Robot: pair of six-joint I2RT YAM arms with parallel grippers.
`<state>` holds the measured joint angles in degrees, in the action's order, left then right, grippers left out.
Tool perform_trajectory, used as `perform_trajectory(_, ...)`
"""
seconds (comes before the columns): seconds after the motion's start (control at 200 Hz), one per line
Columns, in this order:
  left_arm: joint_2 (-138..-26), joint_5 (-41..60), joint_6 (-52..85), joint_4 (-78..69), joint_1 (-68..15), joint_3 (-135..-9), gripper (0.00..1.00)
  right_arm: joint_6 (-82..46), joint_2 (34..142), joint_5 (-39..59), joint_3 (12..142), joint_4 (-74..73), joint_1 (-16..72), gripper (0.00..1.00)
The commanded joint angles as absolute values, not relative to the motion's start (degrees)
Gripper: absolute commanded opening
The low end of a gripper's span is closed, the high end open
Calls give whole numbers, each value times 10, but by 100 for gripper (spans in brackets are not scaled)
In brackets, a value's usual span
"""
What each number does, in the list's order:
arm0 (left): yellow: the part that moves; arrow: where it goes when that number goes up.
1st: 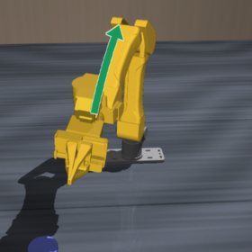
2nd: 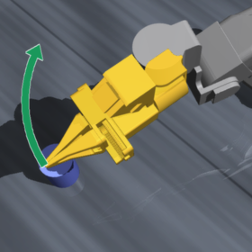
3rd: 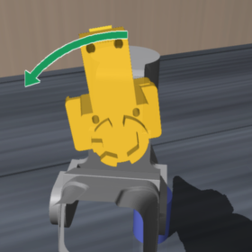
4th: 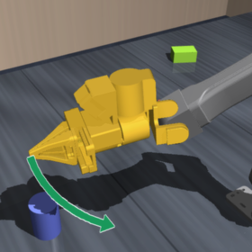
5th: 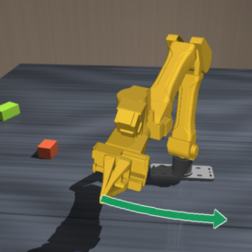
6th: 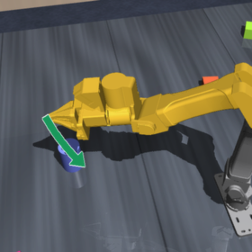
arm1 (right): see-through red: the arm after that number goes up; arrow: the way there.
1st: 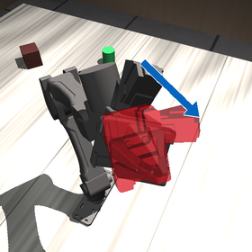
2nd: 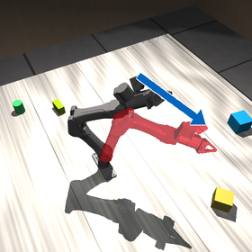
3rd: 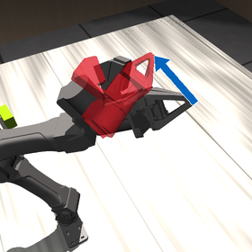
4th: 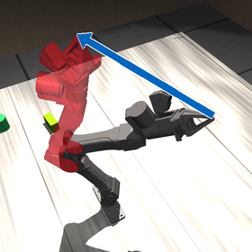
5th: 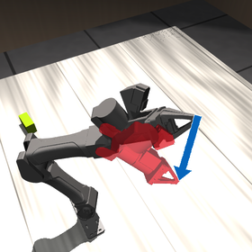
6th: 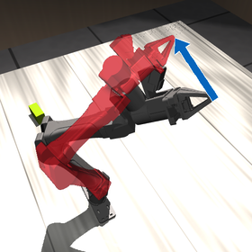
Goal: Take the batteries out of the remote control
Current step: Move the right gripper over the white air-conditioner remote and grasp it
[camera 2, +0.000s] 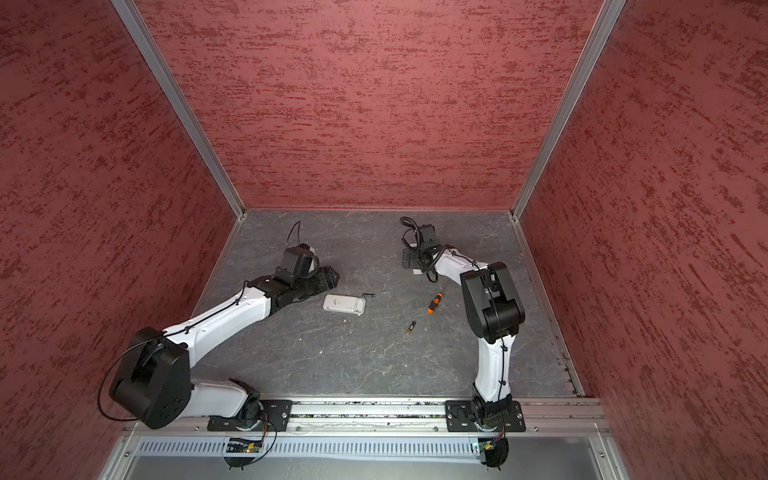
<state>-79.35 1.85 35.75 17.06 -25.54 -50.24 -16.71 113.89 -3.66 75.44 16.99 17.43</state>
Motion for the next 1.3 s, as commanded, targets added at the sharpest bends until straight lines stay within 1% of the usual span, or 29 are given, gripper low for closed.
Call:
perform_trajectory(0.0, -794, 29, 360, 149, -251, -495, 74, -150, 1146, -60, 770, 195, 167, 99)
perform_trajectory(0.11, -797, 31, 362, 148, -251, -495, 74, -151, 1159, -53, 772, 194, 162, 97)
perform_trajectory(0.24, -800, 30, 363, 149, -251, -497, 74, -150, 1173, -42, 775, 192, 158, 90)
perform_trajectory(0.386, -801, 25, 365, 152, -251, -498, 73, -146, 1188, -30, 783, 196, 156, 81)
perform_trajectory(0.571, -806, 22, 365, 154, -251, -499, 73, -141, 1191, -25, 786, 203, 156, 73)
perform_trajectory(0.777, -815, 26, 361, 155, -251, -504, 73, -134, 1196, -25, 785, 221, 161, 72)
perform_trajectory(0.892, -818, 27, 356, 157, -250, -510, 73, -132, 1202, -38, 786, 232, 167, 68)
perform_trajectory(1.017, -825, 30, 348, 162, -249, -516, 73, -131, 1205, -37, 788, 238, 171, 54)
perform_trajectory(1.182, -832, 37, 345, 164, -249, -519, 73, -127, 1197, -24, 790, 230, 174, 30)
perform_trajectory(1.253, -835, 44, 345, 163, -248, -522, 72, -124, 1188, -12, 789, 223, 175, 24)
perform_trajectory(1.298, -838, 49, 345, 162, -248, -524, 72, -121, 1181, -5, 786, 218, 175, 22)
